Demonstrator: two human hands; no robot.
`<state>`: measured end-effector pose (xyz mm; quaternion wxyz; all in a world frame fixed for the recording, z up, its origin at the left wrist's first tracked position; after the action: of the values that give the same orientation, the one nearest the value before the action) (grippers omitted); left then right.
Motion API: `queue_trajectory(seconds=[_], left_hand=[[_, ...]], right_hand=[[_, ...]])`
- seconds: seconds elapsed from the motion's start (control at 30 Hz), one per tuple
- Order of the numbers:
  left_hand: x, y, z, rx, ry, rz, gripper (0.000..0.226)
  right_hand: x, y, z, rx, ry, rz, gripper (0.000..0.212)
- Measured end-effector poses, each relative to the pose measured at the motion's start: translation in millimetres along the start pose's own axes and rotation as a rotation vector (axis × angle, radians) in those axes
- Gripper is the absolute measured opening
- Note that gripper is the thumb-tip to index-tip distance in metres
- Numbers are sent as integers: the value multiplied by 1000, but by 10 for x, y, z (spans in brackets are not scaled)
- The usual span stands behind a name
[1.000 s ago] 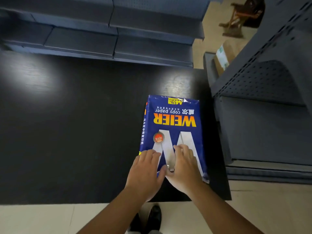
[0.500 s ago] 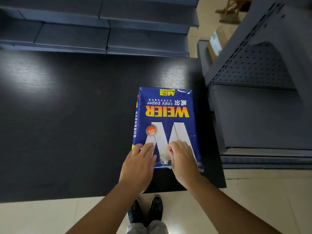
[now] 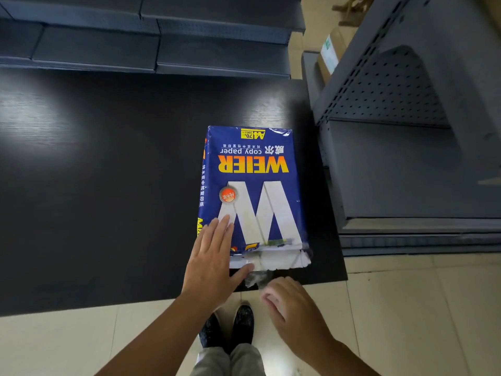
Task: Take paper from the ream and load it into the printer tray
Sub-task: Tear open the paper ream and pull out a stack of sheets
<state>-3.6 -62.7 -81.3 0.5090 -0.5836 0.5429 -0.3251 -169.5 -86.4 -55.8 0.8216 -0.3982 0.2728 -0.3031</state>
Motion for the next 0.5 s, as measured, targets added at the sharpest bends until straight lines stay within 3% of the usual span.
queue_trajectory(seconds=[0.07, 0.17, 0.37, 0.5], left_hand=[[-14, 35, -12, 36, 6, 11, 95], [-33, 69, -13, 42, -2, 19, 96], [-42, 85, -8, 46, -17, 25, 94], [-45, 82, -16, 42, -17, 11, 95]], right_hand=[[87, -189, -216, 236, 242, -115, 7], [226, -308, -609, 438, 607, -275, 24], [294, -335, -723, 475, 752, -372, 38], [253, -280, -743, 466, 786, -364, 35]])
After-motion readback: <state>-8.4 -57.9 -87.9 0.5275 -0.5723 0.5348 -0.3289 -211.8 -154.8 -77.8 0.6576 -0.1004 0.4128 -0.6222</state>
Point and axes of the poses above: each hand's wrist, its own x-axis towards the middle knuckle, its own y-axis out of the palm, z = x × y, the point moved 9 cm from there along x, towards the middle knuckle, and after that the axes turned 10 degrees about y, right-handed, at the moved point
